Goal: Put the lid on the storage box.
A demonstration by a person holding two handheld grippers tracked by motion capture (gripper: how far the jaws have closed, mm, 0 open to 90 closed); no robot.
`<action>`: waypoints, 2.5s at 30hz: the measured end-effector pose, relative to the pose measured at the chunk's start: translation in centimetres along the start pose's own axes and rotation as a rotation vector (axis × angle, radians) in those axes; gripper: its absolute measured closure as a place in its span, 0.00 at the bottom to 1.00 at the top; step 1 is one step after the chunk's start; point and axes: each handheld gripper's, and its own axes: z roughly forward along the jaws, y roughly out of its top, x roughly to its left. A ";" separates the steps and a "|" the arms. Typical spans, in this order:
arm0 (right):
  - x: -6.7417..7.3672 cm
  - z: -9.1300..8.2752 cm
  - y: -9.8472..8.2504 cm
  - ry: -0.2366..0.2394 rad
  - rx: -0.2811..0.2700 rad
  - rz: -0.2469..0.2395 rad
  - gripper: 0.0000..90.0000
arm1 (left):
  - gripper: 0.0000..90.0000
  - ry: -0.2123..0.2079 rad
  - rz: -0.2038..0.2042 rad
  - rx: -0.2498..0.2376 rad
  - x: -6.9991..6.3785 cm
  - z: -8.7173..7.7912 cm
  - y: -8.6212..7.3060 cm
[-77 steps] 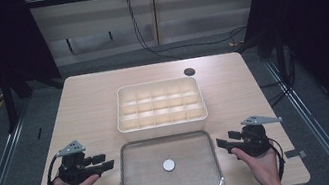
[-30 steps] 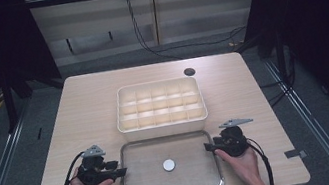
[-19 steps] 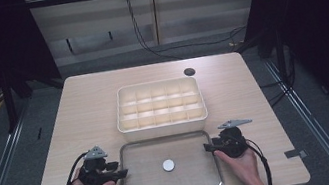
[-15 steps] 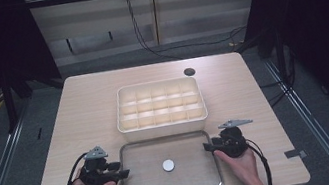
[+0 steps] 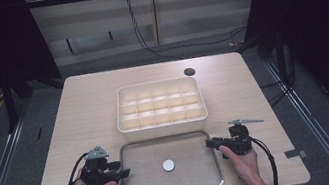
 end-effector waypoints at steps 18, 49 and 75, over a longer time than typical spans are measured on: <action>-0.9 -1.3 0.0 0.149 -0.104 0.116 0.70 | 0.53 0.006 0.002 0.000 0.0 0.0 0.0; 1.0 -1.1 1.0 0.339 -0.069 0.000 0.78 | 0.41 0.016 -0.004 -0.017 0.1 0.1 0.0; 2.6 -2.7 1.7 0.367 -0.126 -0.131 0.79 | 0.31 -0.115 -0.104 -0.064 1.3 0.8 0.5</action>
